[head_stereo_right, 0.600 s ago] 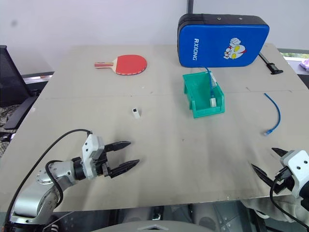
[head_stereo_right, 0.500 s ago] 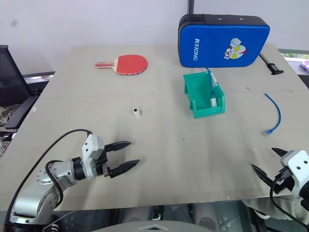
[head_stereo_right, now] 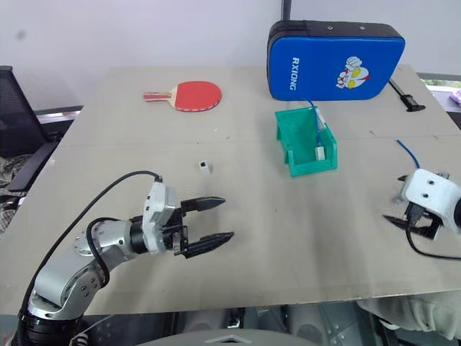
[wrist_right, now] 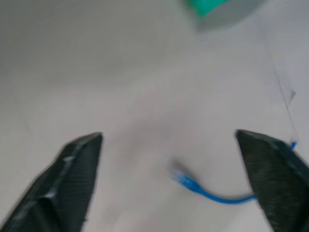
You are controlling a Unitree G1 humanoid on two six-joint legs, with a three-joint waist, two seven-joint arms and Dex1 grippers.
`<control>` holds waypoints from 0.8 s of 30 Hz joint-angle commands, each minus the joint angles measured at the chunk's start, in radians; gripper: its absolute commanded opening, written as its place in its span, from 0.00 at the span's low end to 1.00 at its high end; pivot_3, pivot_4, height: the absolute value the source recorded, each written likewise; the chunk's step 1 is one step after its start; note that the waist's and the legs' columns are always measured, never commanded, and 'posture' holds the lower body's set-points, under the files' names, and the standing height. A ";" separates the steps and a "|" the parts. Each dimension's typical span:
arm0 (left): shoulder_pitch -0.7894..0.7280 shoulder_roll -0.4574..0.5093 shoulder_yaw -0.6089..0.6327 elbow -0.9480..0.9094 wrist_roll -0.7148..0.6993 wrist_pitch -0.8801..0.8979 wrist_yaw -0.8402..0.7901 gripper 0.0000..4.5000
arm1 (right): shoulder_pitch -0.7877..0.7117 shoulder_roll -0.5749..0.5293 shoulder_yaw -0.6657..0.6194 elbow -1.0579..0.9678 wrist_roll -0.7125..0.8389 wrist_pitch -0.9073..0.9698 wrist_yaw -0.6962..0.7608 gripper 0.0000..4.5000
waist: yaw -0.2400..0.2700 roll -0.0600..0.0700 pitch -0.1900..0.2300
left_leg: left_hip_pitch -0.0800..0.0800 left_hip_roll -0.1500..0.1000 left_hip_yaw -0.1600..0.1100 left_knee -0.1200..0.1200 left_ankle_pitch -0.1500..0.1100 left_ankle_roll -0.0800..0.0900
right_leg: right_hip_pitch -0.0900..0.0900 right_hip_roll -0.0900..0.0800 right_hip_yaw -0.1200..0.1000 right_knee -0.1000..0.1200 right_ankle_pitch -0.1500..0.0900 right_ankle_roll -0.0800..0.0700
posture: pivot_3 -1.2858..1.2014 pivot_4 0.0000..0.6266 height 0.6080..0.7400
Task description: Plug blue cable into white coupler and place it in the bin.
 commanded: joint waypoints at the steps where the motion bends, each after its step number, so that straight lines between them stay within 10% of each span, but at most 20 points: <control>1: 0.002 0.005 -0.012 -0.050 0.006 -0.023 -0.006 1.00 | -0.212 0.015 0.206 0.224 -0.177 -0.219 0.109 0.72 | 0.002 0.000 0.000 | 0.000 0.000 -0.001 0.000 0.000 0.000 | 0.000 0.000 0.000 0.000 0.000 0.000 | 0.52 0.24 0.93; 10: 0.038 -0.001 -0.022 -0.033 0.024 -0.060 -0.015 1.00 | -0.687 0.217 0.521 0.765 -0.461 -0.543 0.183 0.72 | -0.002 0.003 0.003 | -0.001 0.000 0.001 0.000 0.000 0.000 | -0.001 0.001 0.001 0.000 0.002 -0.004 | 0.52 0.24 0.93; 18: 0.037 -0.002 -0.019 -0.043 0.020 -0.053 -0.002 1.00 | -0.784 0.293 0.566 0.941 -0.491 -0.636 0.222 0.01 | -0.003 0.002 0.003 | 0.000 0.000 0.000 0.001 0.000 0.000 | 0.001 0.000 0.001 0.000 0.003 -0.004 | 0.52 0.24 0.93; 24: 0.037 -0.006 0.001 -0.020 0.024 -0.059 0.016 1.00 | -0.685 0.352 0.424 0.489 -0.164 -0.199 0.437 0.01 | -0.025 0.003 0.003 | 0.001 0.001 -0.001 0.001 0.000 0.000 | 0.002 0.000 0.001 0.002 0.003 -0.004 | 0.52 0.24 0.93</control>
